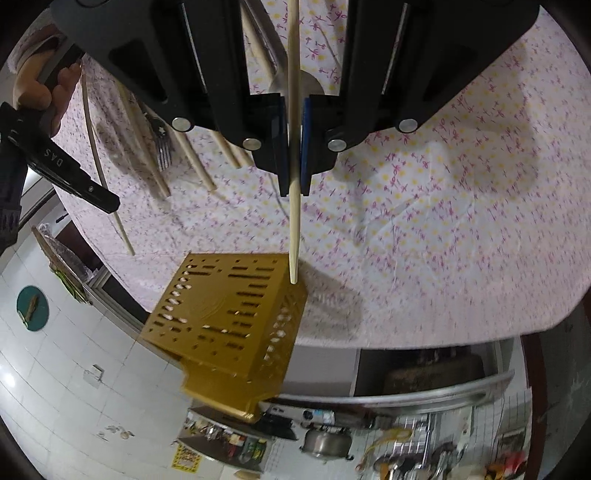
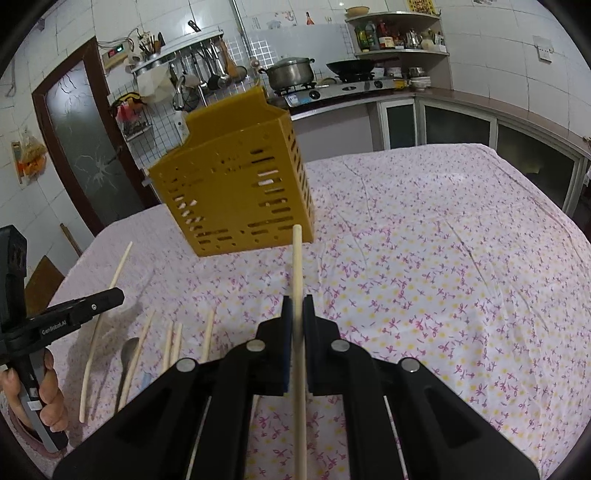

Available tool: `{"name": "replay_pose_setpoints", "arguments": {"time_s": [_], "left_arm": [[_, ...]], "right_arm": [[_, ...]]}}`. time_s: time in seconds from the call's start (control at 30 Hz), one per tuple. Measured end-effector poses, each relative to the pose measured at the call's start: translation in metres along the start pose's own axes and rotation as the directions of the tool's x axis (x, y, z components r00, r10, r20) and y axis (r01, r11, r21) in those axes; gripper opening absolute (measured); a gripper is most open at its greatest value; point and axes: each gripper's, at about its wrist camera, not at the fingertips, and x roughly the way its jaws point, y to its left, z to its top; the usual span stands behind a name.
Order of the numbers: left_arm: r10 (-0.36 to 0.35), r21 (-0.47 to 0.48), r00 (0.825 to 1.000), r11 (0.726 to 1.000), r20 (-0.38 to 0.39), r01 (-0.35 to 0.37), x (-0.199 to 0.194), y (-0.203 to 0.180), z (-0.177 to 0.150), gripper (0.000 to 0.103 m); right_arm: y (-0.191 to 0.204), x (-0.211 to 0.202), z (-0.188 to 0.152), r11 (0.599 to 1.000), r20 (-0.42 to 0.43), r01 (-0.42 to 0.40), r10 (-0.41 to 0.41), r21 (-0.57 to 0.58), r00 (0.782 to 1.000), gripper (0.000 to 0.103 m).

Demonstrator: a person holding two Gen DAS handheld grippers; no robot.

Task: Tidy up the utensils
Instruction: 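Lift both held chopsticks and carry them toward the yellow holder, then lower both chopsticks into the yellow holder and open both grippers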

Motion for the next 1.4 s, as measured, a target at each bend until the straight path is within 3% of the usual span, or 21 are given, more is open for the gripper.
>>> {"name": "replay_pose_setpoints", "arguments": {"time_s": [0.37, 0.57, 0.93, 1.13, 1.27, 1.4], "left_arm": [[-0.004, 0.029, 0.998, 1.0, 0.066, 0.002, -0.041, -0.018, 0.007, 0.004], [-0.022, 0.045, 0.994, 0.999, 0.111, 0.017, -0.061, -0.031, 0.017, 0.004], [-0.026, 0.112, 0.982, 0.994, 0.189, 0.005, -0.078, -0.056, 0.054, 0.004], [-0.038, 0.127, 0.975, 0.992, 0.22, 0.01, -0.084, -0.065, 0.093, 0.004], [-0.046, 0.153, 0.968, 0.988, 0.245, 0.008, -0.087, -0.074, 0.107, 0.004], [-0.051, 0.143, 0.967, 0.99, 0.248, 0.015, -0.083, -0.073, 0.119, 0.004]], "right_arm": [[0.011, -0.035, 0.0, 0.999, 0.082, -0.041, 0.042, -0.018, 0.996, 0.006], [0.014, -0.059, 0.004, 0.996, 0.173, -0.093, 0.092, -0.006, 0.981, 0.006], [0.016, -0.063, 0.046, 0.992, 0.2, -0.125, 0.122, 0.002, 0.972, 0.006], [0.026, -0.065, 0.08, 0.984, 0.283, -0.174, 0.176, -0.031, 0.943, 0.006], [0.038, -0.069, 0.095, 0.984, 0.349, -0.156, 0.175, -0.084, 0.92, 0.006], [0.045, -0.068, 0.107, 0.986, 0.376, -0.117, 0.152, -0.114, 0.914, 0.006]]}}
